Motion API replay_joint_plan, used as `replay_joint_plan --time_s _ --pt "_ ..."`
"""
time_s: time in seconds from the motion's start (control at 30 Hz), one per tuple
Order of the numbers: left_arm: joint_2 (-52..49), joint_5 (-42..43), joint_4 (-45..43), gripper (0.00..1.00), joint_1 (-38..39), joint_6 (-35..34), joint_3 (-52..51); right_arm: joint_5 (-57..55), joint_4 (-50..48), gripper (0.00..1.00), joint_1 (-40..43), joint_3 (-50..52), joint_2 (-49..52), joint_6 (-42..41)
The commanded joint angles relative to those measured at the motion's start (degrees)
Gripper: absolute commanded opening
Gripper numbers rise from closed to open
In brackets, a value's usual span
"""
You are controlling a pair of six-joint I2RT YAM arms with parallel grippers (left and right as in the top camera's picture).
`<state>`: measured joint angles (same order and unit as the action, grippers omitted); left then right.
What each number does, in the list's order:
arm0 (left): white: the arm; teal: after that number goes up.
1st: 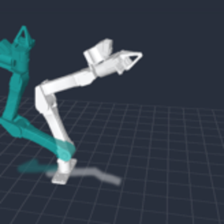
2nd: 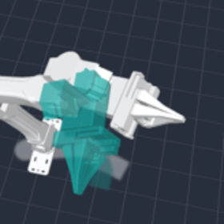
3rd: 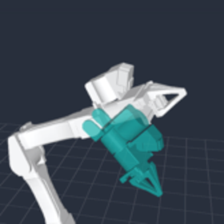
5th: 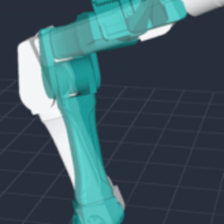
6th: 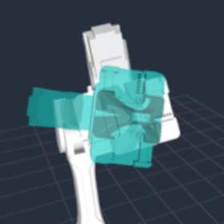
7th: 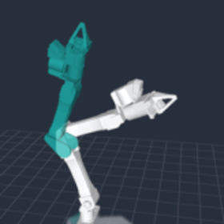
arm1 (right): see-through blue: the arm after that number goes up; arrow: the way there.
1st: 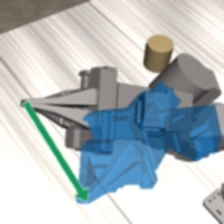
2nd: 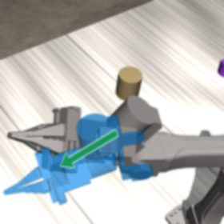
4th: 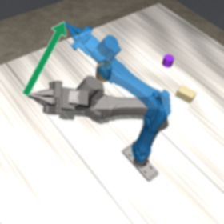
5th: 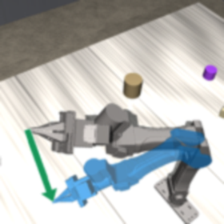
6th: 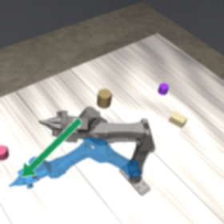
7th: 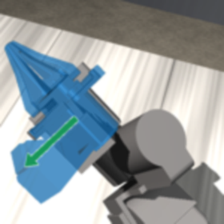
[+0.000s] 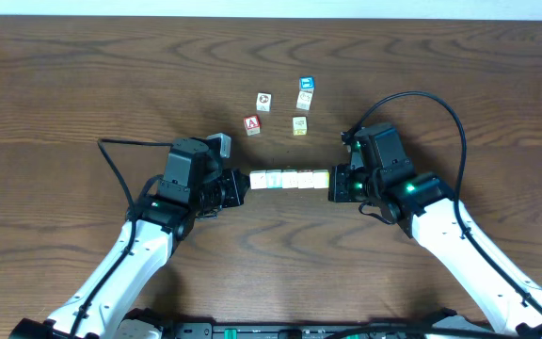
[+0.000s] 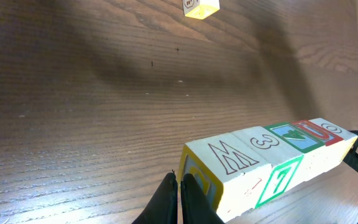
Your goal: Lift 5 blocks
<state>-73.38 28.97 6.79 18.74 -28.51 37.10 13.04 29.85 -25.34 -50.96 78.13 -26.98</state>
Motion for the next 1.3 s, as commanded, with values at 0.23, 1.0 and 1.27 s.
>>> replay_joint_plan --time_s 0.23,1.0,1.27 --pt "0.2 14.6 -1.7 0.07 3.0 -0.3 1.4 18.5 -1.1 0.01 -3.1 -3.3 -1.0 -0.7" --pt "0.2 14.6 -1.7 0.07 3.0 -0.3 1.4 18.5 -0.7 0.01 -3.1 -3.4 -1.0 -0.6" --pt "0.2 14.6 -2.1 0.07 3.0 -0.5 1.4 18.5 -0.9 0.01 -3.1 -3.4 -1.0 -0.6"
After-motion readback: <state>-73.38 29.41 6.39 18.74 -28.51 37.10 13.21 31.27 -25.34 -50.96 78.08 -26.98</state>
